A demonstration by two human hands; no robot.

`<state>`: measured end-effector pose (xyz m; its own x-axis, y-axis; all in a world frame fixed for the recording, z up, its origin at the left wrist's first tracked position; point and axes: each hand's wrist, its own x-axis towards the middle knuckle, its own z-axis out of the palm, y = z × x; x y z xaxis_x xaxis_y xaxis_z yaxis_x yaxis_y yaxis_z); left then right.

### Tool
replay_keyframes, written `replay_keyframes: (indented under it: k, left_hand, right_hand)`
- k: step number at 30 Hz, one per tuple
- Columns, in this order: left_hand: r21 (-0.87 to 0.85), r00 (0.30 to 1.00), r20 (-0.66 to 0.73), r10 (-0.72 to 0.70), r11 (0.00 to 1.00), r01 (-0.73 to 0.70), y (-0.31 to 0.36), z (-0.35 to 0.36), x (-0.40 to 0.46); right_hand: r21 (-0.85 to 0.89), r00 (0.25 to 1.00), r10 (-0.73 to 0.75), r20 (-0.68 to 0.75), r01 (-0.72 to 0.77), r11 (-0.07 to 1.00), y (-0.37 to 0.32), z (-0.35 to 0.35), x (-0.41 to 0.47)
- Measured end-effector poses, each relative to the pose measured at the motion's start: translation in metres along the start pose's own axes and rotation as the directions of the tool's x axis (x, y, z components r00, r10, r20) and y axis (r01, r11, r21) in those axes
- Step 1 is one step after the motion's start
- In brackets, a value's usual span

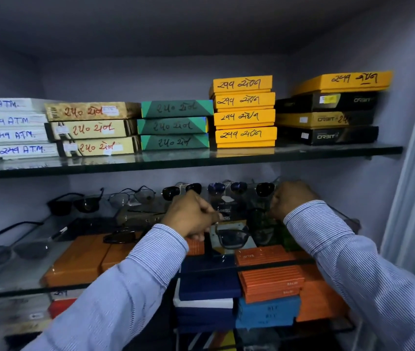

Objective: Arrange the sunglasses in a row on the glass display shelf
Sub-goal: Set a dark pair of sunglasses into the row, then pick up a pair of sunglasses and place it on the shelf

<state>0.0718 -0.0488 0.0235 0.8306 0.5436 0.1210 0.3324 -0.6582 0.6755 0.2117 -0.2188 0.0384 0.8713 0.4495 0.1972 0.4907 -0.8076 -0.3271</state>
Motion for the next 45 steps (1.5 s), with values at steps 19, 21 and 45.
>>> replay_keyframes:
  k: [19, 21, 45]
  left_hand:
    - [0.369, 0.959, -0.276, 0.061, 0.928, 0.047, -0.139, -0.101, -0.029]
    - [0.369, 0.956, -0.284, 0.078, 0.929, 0.034, -0.145, -0.1, -0.029]
    - [0.2, 0.956, -0.25, 0.154, 0.974, -0.104, -0.106, -0.103, -0.058]
  right_hand:
    - [0.086, 0.86, -0.501, 0.102, 0.494, 0.865, -0.187, 0.091, -0.042]
    - [0.033, 0.859, -0.5, 0.112, 0.5, 0.866, -0.191, 0.093, -0.043]
    - [0.199, 0.939, -0.344, -0.003, 0.337, 0.92, -0.152, 0.041, -0.046]
